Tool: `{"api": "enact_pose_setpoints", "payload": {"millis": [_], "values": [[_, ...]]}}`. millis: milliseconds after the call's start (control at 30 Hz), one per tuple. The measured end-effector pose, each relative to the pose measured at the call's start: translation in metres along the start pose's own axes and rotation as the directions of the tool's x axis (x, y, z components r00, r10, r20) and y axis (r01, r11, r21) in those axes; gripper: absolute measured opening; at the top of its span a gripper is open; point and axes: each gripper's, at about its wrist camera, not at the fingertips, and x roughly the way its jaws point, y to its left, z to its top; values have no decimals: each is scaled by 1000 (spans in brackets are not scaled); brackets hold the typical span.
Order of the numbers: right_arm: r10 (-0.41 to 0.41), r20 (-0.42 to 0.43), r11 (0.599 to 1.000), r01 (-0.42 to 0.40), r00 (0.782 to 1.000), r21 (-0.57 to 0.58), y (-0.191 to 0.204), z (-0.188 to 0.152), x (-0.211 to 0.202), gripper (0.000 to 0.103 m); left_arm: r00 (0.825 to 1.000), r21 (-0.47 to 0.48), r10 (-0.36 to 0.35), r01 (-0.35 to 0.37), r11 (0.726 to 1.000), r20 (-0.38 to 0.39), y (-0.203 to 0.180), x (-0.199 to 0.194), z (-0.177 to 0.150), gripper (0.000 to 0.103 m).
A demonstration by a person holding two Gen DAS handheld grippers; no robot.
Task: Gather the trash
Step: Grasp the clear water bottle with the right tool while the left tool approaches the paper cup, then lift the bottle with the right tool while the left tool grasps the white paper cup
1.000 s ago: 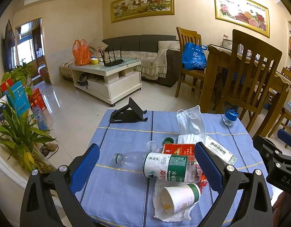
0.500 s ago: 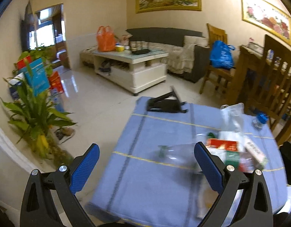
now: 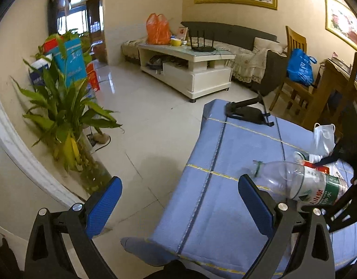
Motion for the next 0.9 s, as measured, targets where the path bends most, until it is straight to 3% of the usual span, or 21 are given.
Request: {"api": "enact_pose_setpoints", "payload": {"millis": [33,200,300,367,500,600,733,800,900], "values": [[0,-22,1000,0,1000,-4,4,3,6,63,1000,-5,0,0,1000,-4,1,2,0,97],[22,-87,999,-25,996,-31,5,-3,16,64,1000,-13,-7,7,1000,-14,4,9,0,97],[-18,-98,999,15,995,-29,-2,-1,21,82,1000,-8,-11,11,1000,-19,0,8,-1,97],[-4,-123,999,-2,992,-47,-1,-2,28,66,1000,-3,-12,12,1000,-20,-1,8,-2,97],[35,-112,998,-40,993,-44,-1,-7,24,62,1000,0,-3,3,1000,-15,-3,5,-1,97],[80,-31,997,-80,996,1,-11,-12,-4,62,1000,8,-21,21,1000,-9,-10,0,0,97],[132,150,982,-150,980,118,-42,-37,-61,62,990,39,-142,142,989,-10,-34,-12,-7,97],[181,278,950,-241,943,199,-60,-68,-89,62,971,77,-236,238,968,-35,-60,-21,-17,97],[184,421,892,-331,888,309,-73,-122,-107,61,931,164,-350,364,917,-108,-107,-28,-40,97]]}}
